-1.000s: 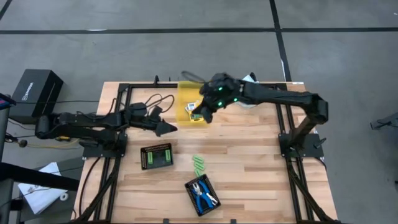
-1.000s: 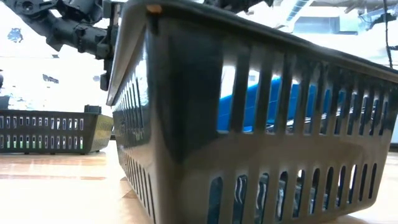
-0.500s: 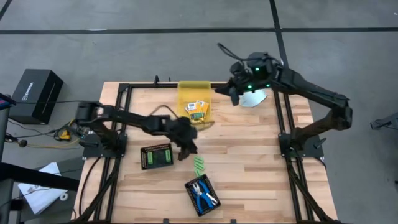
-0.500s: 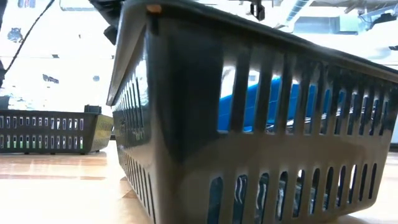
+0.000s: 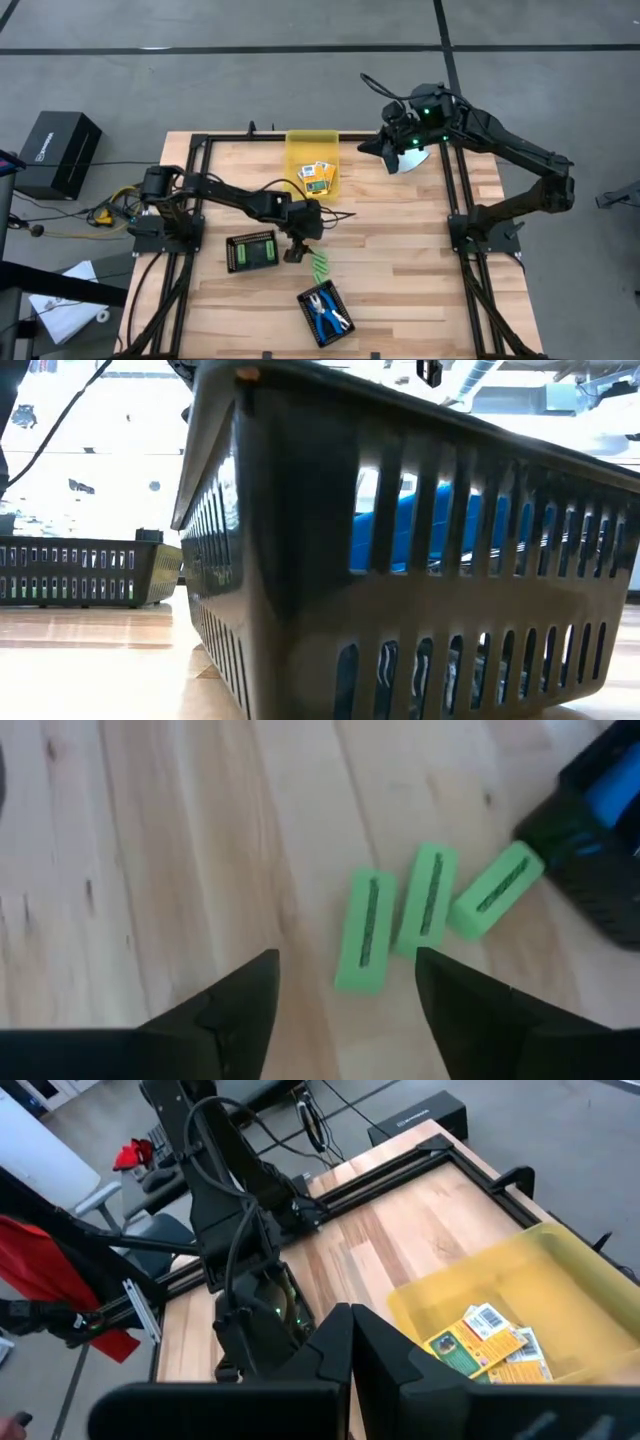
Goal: Pick & Place School Supplies
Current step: Put the green eraser into the left black bin
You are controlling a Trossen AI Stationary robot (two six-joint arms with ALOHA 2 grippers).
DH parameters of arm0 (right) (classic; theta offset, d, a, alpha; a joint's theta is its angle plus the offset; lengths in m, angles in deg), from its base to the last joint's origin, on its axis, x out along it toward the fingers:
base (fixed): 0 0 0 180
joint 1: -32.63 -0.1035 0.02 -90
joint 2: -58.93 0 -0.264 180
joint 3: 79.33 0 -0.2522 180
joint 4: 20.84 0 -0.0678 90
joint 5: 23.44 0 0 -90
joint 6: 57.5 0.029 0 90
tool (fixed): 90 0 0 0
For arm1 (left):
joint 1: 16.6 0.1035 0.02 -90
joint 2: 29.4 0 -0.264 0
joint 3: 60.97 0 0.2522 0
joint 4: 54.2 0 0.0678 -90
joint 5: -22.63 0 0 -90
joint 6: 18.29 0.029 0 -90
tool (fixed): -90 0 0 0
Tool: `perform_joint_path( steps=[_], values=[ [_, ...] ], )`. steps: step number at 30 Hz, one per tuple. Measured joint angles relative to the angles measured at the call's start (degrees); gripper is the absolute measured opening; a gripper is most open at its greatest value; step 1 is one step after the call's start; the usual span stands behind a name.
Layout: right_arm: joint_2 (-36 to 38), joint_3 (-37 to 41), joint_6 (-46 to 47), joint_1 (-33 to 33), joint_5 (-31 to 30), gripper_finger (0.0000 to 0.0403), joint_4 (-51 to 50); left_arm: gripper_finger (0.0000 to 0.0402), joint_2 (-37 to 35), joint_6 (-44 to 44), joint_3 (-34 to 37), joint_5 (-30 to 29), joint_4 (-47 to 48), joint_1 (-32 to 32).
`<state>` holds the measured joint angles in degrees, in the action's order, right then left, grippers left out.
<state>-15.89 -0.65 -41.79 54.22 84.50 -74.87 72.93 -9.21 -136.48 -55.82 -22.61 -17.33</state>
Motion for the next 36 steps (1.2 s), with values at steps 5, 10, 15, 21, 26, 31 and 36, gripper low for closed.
perform_joint_path(
  steps=[5, 10, 15, 21, 26, 31, 36],
  values=[
    [-0.7, 0.1, -0.8, -0.1, 0.0, 0.0000, -0.1, 0.0232, 2.3, 0.0, 0.0, -0.1, 1.6, -0.3],
    [-1.1, 0.0, -1.4, -0.1, 0.1, 0.0000, -0.1, 0.0216, 4.3, -0.2, -0.6, 0.0, 1.8, -1.1],
    [-1.0, 0.0, -2.2, -0.1, 0.2, 0.0000, -0.1, 0.0212, 4.7, 1.6, -1.7, -0.9, 1.2, -1.8],
    [-1.0, 0.0, -2.3, -0.1, 0.2, 0.0000, 0.0, 0.0210, 5.0, 3.9, -2.0, -1.3, 0.8, -2.5],
    [-1.0, 0.0, -2.7, -0.1, 0.2, 0.0000, 0.0, 0.0207, 6.6, 5.6, -2.0, -2.7, 0.2, -3.2],
    [-1.0, 0.0, -2.7, -0.1, 0.2, 0.0000, 0.1, 0.0207, 9.0, 5.5, -2.2, -3.6, 0.0, -3.1],
    [-1.0, 0.0, -2.8, -0.1, 0.1, 0.0000, 0.5, 0.0205, 10.9, 5.3, -2.3, -3.9, 0.2, -3.2]
  ],
)
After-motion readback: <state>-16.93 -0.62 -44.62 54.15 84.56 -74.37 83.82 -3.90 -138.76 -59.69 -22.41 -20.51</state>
